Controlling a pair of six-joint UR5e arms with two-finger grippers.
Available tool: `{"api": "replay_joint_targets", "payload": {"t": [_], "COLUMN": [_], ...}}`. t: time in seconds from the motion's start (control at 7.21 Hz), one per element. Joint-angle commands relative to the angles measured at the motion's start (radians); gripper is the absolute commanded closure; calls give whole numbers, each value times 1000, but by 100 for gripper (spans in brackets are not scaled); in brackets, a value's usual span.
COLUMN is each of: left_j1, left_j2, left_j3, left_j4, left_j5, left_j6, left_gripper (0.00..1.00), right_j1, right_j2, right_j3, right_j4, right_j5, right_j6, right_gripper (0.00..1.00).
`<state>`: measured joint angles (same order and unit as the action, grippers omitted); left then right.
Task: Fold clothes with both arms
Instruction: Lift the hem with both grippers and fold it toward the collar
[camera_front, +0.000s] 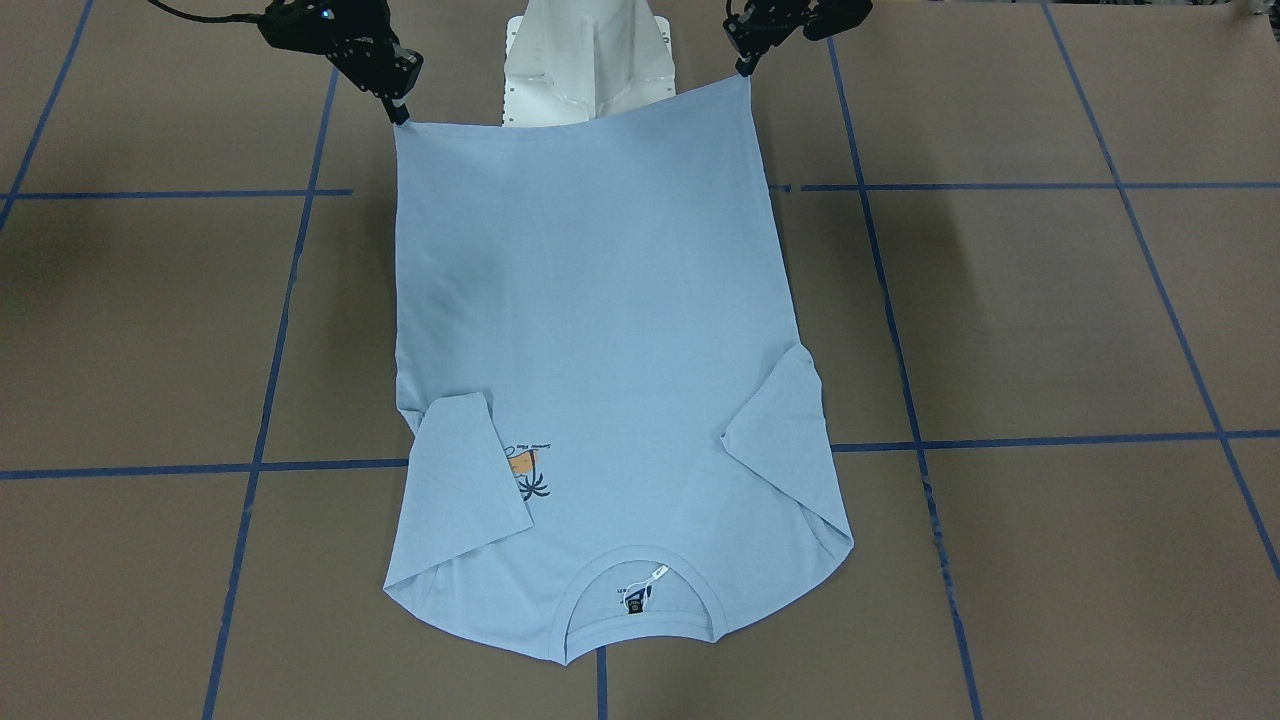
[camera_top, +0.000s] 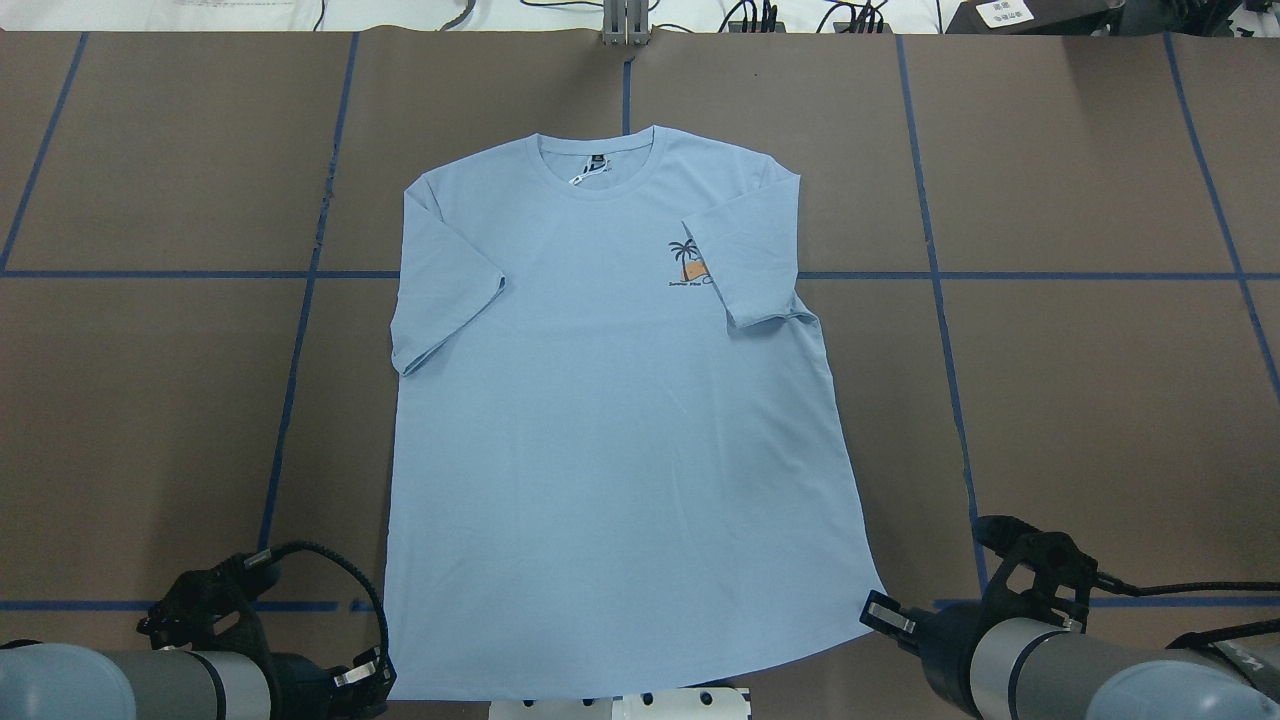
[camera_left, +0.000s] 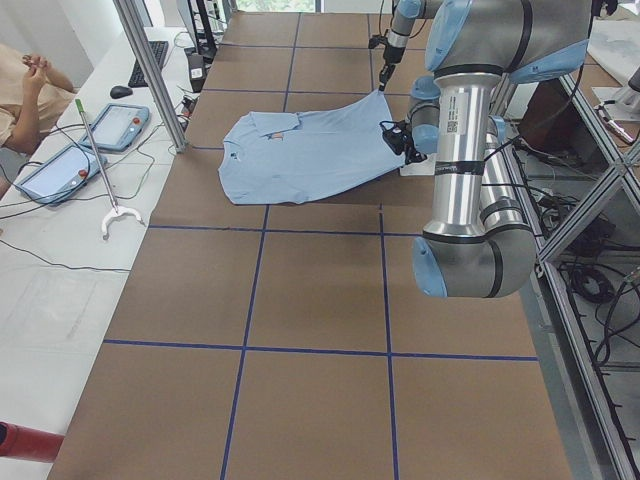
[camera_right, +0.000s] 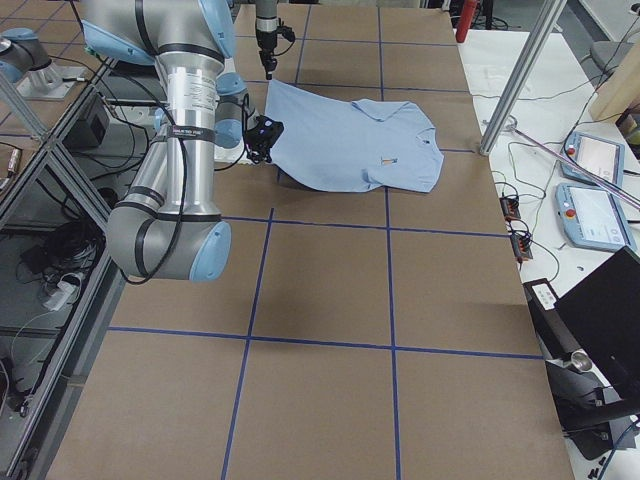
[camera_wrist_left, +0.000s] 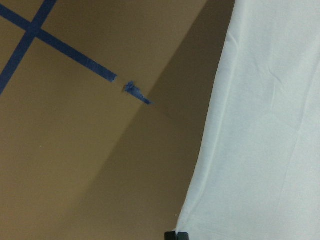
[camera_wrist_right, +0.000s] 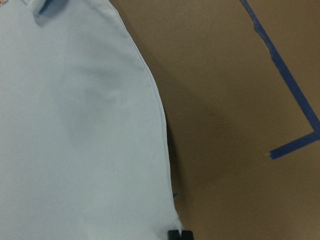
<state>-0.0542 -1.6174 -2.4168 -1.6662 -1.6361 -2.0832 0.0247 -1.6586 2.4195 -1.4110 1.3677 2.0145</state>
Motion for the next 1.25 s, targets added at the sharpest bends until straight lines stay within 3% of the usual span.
{"api": "replay_joint_targets", "payload": {"t": [0.0,0.28,0.55,0.83,1.11], "left_j1": [-111,-276,-430,-548,-622], "left_j2": [-47,-120,-179,-316,-372], "left_j3": [19,153,276,458,630], "left_j4": [20,20,16,11,-126], "left_j5": [-2,-2,-1,-1,1], "left_j6": [158,355,531,598,600], "left_gripper": [100,100,100,100,100], "right_j1": [78,272,511,634,702], "right_j2": [35,234,378,567,699], "right_j3": [-14,-231,-435,-706,-863], "right_j4": [1,1,7,10,10], "right_j5": [2,40,198,231,254], "right_j6": [-19,-258,-453,-561,-586], "right_gripper": [100,100,100,100,100]}}
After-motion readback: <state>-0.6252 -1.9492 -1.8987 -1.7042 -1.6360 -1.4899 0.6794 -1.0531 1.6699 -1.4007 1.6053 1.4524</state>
